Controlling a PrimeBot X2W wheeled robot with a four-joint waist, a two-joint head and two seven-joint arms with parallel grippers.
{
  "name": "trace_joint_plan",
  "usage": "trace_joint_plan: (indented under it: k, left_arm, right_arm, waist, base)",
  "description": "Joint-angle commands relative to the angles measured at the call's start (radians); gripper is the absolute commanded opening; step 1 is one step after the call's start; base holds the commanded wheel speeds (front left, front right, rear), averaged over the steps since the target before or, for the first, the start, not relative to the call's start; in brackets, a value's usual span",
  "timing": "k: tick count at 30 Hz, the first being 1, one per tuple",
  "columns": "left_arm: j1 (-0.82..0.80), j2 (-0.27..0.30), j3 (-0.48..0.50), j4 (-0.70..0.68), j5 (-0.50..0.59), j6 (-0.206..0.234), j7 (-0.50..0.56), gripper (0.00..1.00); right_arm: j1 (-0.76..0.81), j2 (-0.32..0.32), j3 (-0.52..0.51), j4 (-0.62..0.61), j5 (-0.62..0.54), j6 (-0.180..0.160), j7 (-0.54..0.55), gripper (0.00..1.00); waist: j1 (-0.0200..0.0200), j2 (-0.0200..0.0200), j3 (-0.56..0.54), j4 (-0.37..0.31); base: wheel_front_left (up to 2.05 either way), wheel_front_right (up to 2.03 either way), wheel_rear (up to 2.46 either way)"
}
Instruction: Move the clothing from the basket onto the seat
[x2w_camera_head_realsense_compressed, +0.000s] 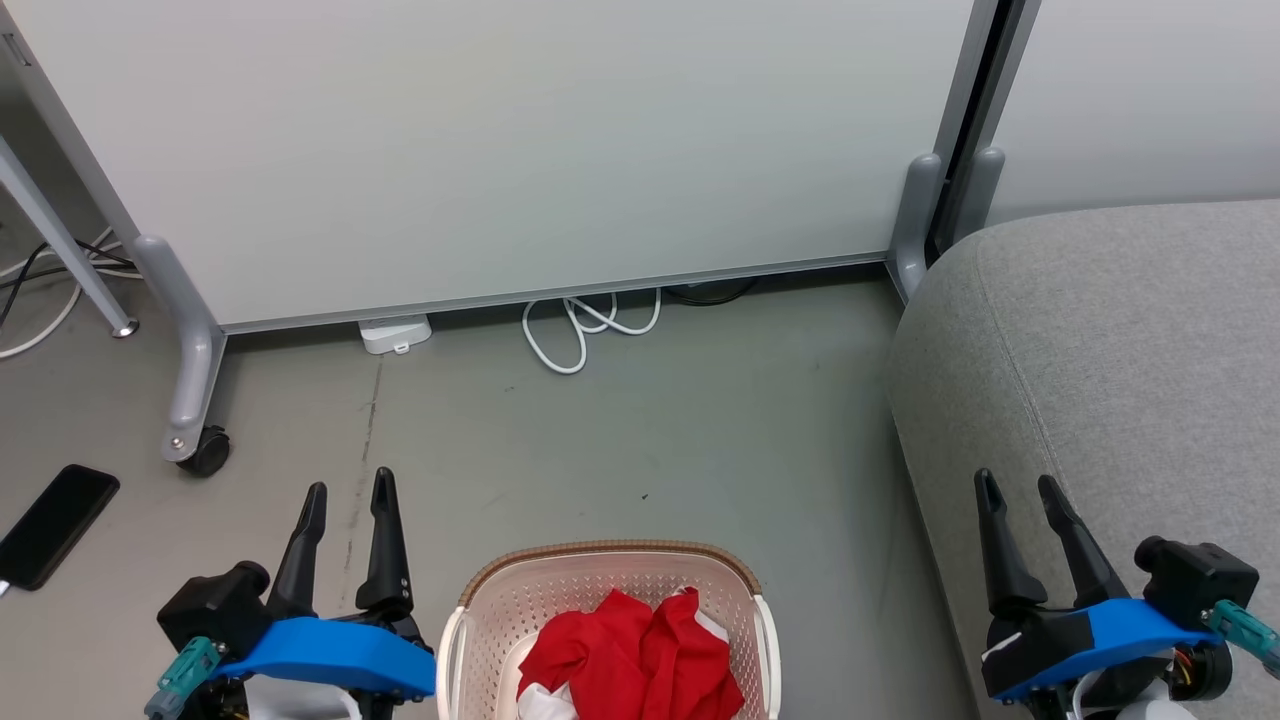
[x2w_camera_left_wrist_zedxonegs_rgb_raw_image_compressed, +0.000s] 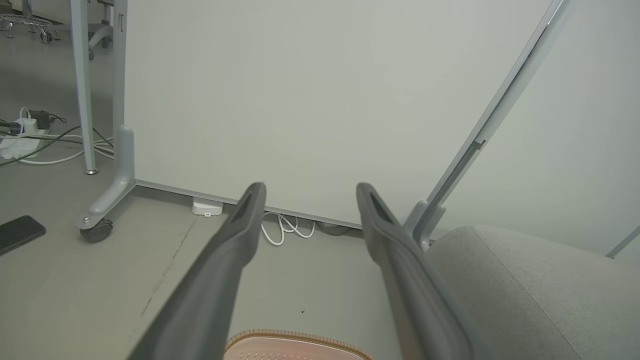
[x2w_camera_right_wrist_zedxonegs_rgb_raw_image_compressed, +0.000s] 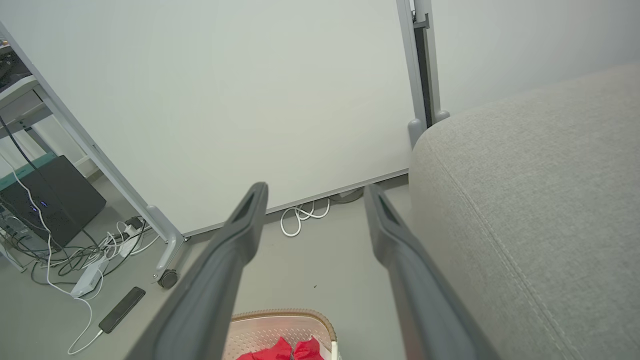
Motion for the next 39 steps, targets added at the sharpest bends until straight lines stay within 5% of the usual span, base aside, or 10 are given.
trace_joint_plan:
  k: [1, 39]
  left_arm:
    - [-0.018, 0.006, -0.004, -0.006, 0.028, -0.002, -0.011, 1.0]
    - [0.001, -0.005, -0.013, 0.041, 0.216, 0.005, -0.089, 1.0]
  right_arm:
    - [-0.019, -0.008, 0.002, -0.011, -0.029, 0.002, -0.011, 1.0]
    - [-0.007, -0.01, 0.018, -0.001, -0.299, 0.003, -0.08, 1.0]
  waist:
    - [0.0, 0.0, 0.0, 0.0]
    - [0.0, 0.0, -0.014, 0.003]
  base:
    - [0.0, 0.0, 0.0]
    - [0.0, 0.0, 0.0]
